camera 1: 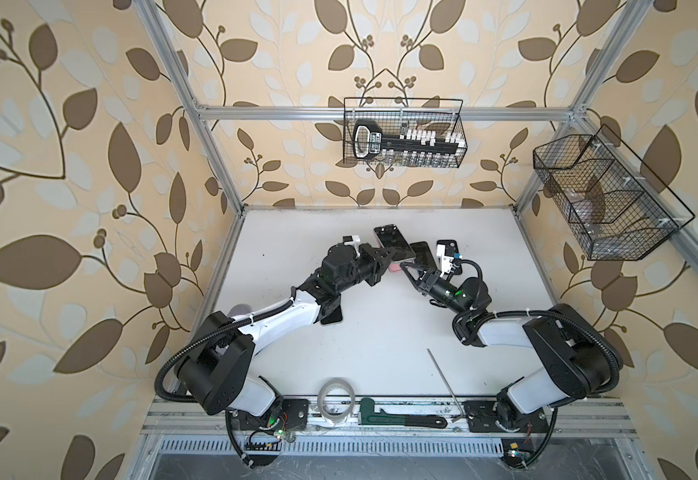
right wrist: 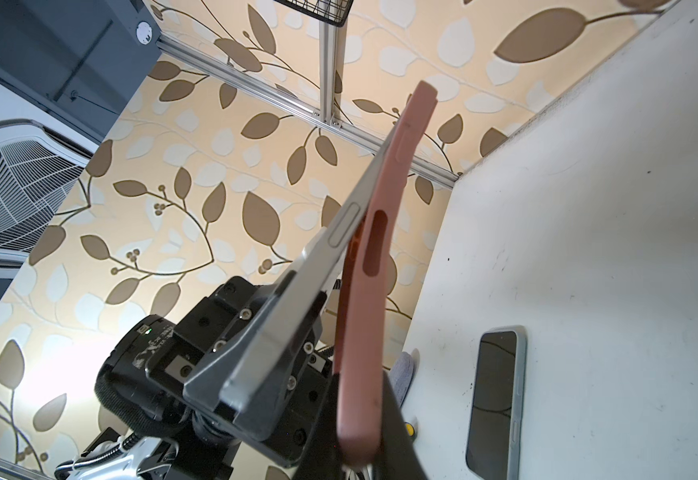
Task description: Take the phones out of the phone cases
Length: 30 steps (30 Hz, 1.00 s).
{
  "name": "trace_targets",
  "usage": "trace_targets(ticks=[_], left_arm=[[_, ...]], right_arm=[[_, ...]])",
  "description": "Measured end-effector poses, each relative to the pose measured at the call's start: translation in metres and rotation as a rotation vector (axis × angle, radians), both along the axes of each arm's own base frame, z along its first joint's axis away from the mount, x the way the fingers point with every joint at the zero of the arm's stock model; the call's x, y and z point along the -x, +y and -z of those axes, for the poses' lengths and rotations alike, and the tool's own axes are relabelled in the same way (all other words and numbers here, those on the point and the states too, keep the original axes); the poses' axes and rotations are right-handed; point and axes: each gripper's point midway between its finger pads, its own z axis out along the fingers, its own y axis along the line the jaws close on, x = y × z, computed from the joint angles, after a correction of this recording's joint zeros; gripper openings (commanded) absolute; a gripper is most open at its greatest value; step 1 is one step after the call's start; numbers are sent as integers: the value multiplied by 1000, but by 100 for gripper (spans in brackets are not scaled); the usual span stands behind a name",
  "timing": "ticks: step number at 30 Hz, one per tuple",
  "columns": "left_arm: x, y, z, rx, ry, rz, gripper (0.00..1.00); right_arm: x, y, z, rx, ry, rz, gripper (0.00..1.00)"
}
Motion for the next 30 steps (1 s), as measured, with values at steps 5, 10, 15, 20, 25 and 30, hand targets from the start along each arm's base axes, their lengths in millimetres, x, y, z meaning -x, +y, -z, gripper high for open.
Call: trace_targets(ticks=[5,10,15,20,25,30], left_arm=[[-2,-2,6,6,22,0,0],[-2,-1,5,9,23,-1,0],[-1,-2,6,11,28,3,0],[-1,-3,5,22,40,5,0],[4,-5,-2,36,29,21,0],[9,-5,-15,53,4,29,0]], right_arm=[[-4,-2,9,11,24,11,0],[-7,-4,16,17,35,18,0],[-8,-6,26,21,48,22,0],[-9,-8,33,21,53,25,0],[-14,-23,61,46,124,79,0],[-19,-31,73,57,155,113,0]])
